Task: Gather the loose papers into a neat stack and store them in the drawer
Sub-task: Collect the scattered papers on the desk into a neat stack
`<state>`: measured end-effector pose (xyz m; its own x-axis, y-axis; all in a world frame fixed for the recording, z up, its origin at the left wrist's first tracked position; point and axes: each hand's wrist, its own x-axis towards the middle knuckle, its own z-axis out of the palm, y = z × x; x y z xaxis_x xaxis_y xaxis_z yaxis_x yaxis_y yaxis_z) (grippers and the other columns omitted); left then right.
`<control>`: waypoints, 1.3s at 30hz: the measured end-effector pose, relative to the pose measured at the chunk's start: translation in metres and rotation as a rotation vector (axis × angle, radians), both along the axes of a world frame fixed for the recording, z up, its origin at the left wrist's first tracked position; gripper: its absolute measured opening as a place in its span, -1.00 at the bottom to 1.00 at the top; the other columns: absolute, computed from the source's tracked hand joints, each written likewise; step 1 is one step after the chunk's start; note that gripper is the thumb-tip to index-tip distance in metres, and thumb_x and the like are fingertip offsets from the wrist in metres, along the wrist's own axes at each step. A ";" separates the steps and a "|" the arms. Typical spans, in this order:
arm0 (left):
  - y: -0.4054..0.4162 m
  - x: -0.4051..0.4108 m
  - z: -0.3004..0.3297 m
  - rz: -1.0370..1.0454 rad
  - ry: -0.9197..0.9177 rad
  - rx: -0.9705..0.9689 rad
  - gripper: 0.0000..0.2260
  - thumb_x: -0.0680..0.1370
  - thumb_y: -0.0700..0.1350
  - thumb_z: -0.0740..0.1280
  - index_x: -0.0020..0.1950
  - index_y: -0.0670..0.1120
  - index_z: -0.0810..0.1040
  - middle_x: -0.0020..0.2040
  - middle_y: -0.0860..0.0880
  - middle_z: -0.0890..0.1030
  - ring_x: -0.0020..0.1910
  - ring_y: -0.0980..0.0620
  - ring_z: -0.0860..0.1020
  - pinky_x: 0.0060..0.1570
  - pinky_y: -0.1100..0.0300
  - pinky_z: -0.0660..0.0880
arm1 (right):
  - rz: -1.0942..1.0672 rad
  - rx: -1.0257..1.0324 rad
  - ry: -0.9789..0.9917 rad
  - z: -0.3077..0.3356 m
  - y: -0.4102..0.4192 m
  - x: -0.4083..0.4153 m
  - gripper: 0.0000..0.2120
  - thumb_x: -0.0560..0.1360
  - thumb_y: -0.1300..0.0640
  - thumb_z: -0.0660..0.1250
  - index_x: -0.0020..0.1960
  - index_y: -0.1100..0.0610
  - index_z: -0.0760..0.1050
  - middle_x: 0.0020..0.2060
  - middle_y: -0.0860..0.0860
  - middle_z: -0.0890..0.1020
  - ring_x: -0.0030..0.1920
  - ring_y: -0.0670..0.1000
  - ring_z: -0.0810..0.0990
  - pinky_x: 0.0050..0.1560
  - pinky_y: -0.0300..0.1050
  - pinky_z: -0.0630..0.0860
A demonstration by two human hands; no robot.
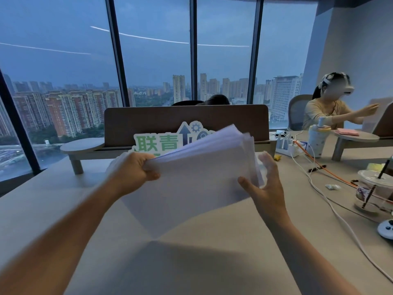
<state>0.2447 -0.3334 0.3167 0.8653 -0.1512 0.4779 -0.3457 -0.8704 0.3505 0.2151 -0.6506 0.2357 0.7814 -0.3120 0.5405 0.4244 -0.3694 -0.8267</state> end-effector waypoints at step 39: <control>0.013 -0.010 -0.121 -0.065 0.358 -1.190 -0.49 0.08 -0.05 0.61 0.00 -0.07 0.65 -0.13 -0.02 0.74 -0.10 -0.08 0.66 -0.11 0.11 0.57 | 0.406 0.409 0.252 -0.057 0.011 0.004 -0.75 0.46 0.34 0.41 0.12 0.15 0.58 -0.04 0.03 0.73 -0.07 0.05 0.71 -0.18 -0.14 0.63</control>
